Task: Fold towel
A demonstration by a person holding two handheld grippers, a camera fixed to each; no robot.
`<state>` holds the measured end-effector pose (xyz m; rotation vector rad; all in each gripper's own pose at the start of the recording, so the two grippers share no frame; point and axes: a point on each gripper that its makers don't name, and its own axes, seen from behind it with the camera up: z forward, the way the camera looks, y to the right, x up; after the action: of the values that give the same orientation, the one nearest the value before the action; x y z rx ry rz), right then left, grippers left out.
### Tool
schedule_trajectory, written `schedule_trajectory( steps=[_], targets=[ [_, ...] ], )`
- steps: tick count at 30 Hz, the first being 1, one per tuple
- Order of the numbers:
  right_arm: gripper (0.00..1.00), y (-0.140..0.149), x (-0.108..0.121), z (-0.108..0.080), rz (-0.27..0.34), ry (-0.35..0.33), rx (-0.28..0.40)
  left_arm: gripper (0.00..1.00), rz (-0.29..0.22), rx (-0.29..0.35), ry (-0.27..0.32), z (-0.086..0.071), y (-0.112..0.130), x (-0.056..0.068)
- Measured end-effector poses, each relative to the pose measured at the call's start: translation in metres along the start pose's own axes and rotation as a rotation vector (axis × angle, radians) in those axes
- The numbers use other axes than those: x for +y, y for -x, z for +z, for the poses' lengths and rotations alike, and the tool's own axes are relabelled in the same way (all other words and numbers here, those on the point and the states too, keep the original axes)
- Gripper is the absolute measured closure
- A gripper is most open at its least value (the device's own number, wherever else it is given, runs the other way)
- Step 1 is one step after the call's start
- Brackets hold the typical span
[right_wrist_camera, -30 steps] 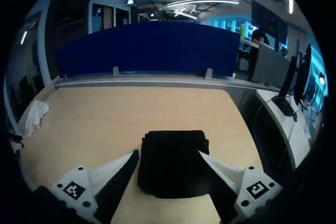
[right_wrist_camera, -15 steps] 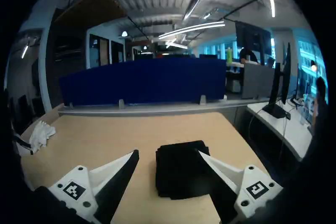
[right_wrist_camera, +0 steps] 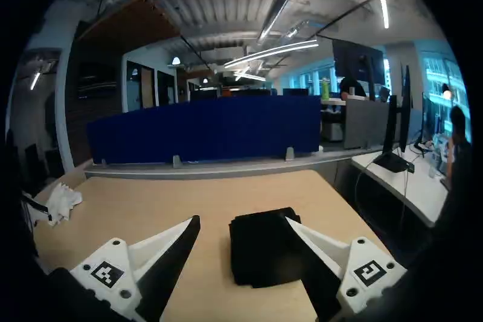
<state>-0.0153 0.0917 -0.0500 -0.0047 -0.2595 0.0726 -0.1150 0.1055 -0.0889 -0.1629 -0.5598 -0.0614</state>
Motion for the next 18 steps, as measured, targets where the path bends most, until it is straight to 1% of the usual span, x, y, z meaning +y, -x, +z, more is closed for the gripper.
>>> schedule_trajectory(
  steps=[2,5,11,15,18],
  targets=[
    [0.0,-0.002,-0.006,-0.002,-0.004,-0.007,0.005,0.03,-0.002,0.044,-0.01,0.002,-0.01,-0.003],
    [0.0,-0.006,-0.014,-0.005,-0.003,-0.014,0.011,0.04,-0.001,0.139,-0.023,0.001,-0.031,-0.008],
    [0.0,-0.015,-0.025,-0.013,0.018,-0.012,0.036,0.04,-0.013,0.317,-0.091,-0.002,-0.07,-0.027],
    [0.0,-0.021,-0.034,-0.019,0.031,-0.01,0.05,0.04,-0.037,0.396,-0.094,-0.004,-0.086,-0.029],
    [0.0,-0.024,-0.042,-0.022,0.031,-0.016,0.051,0.04,-0.061,0.437,-0.09,-0.004,-0.095,-0.031]
  ],
)
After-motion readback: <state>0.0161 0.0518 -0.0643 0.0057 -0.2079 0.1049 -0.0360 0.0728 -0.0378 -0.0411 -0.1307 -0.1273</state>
